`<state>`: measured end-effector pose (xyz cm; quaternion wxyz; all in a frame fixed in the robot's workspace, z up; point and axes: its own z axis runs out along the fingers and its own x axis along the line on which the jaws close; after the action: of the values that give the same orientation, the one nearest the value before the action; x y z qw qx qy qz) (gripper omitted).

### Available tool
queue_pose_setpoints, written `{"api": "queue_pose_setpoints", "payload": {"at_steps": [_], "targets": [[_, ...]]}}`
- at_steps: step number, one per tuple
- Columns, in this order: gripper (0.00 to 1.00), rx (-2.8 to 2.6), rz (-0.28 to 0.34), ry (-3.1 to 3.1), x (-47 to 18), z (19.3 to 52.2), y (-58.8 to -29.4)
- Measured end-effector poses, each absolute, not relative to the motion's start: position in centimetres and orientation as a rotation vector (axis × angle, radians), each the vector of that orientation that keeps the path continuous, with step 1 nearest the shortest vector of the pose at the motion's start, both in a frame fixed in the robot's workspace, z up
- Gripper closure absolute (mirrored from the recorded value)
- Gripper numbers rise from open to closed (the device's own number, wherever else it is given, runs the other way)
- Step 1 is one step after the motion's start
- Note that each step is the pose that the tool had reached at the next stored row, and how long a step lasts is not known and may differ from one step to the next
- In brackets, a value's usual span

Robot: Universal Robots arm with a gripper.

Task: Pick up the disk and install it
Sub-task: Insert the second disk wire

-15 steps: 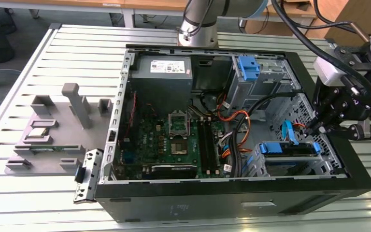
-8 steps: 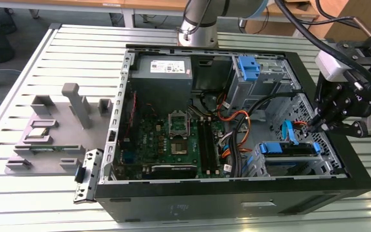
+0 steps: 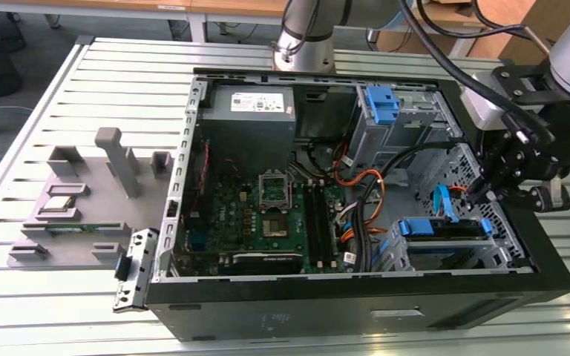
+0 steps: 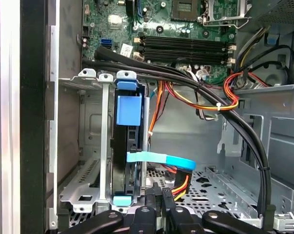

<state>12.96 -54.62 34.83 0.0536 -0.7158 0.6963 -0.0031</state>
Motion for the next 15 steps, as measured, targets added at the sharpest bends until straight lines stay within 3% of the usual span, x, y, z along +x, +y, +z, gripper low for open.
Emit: {"api": "queue_pose_setpoints", "payload": {"at_steps": [15], "targets": [[0.83,-2.168,-0.027,2.107,12.38,34.78,-54.91]]}}
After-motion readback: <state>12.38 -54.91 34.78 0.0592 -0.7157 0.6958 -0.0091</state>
